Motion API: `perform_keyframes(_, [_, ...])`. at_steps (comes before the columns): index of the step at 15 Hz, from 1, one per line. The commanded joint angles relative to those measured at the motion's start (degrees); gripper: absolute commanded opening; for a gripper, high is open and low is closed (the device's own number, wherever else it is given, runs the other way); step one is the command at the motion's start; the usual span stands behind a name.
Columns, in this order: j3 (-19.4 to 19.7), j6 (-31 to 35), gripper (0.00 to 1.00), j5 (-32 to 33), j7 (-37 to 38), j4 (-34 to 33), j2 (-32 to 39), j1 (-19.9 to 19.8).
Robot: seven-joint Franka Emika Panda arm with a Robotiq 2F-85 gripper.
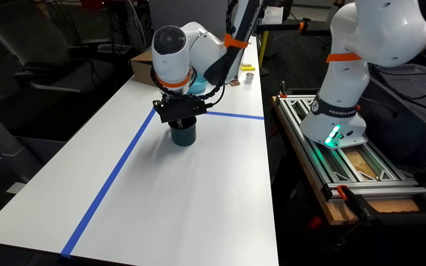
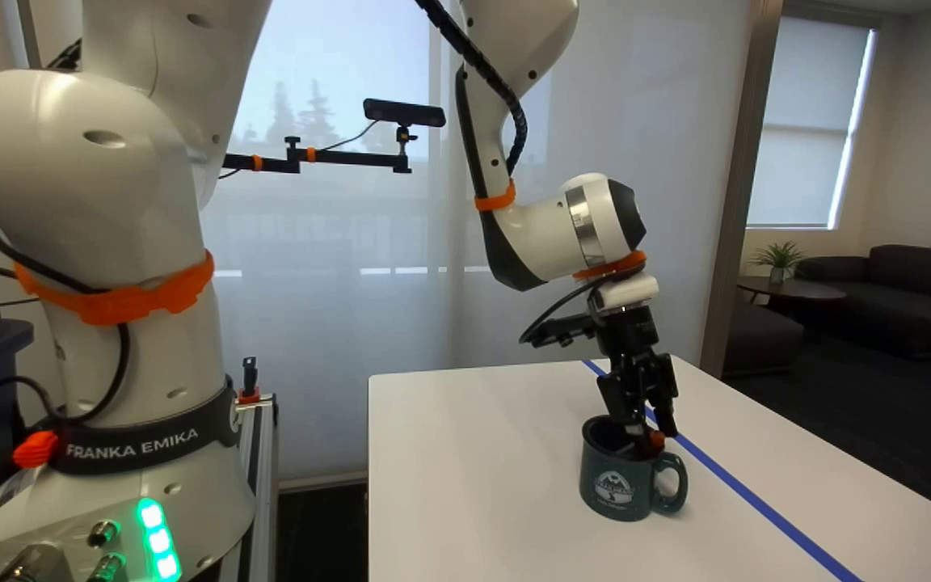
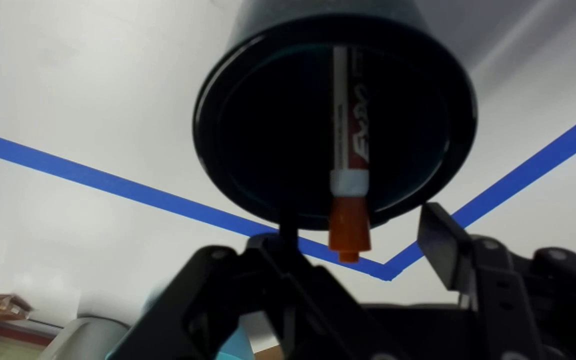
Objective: Put the marker on the table
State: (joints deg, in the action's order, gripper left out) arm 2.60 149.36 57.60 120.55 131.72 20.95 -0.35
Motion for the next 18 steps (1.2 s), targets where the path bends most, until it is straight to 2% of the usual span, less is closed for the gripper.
perform_keyframes(1, [1.8, -0.3, 0.53, 0.4, 2.0, -0.9, 0.8, 2.4])
perform_keyframes(2, [1.9, -0.3, 0.46, 0.2, 1.8, -0.8, 0.6, 2.6])
perform_keyframes(4, [2.2, -0.2, 0.2, 0.4, 2.2, -0.8, 0.6, 3.0])
perform_keyframes(6, [2.3, -0.1, 0.09, 0.6, 2.4, -0.8, 0.3, 3.3])
perform_keyframes(7, [2.4, -0.1, 0.0, 0.7, 2.6, -0.6, 0.1, 3.5])
perform_keyframes(8, [2.4, -0.1, 0.05, 0.5, 2.2, -0.4, -0.1, 3.5])
perform_keyframes(18, [1.9, -1.4, 0.05, -0.1, 0.3, 3.5, -6.6, 3.8])
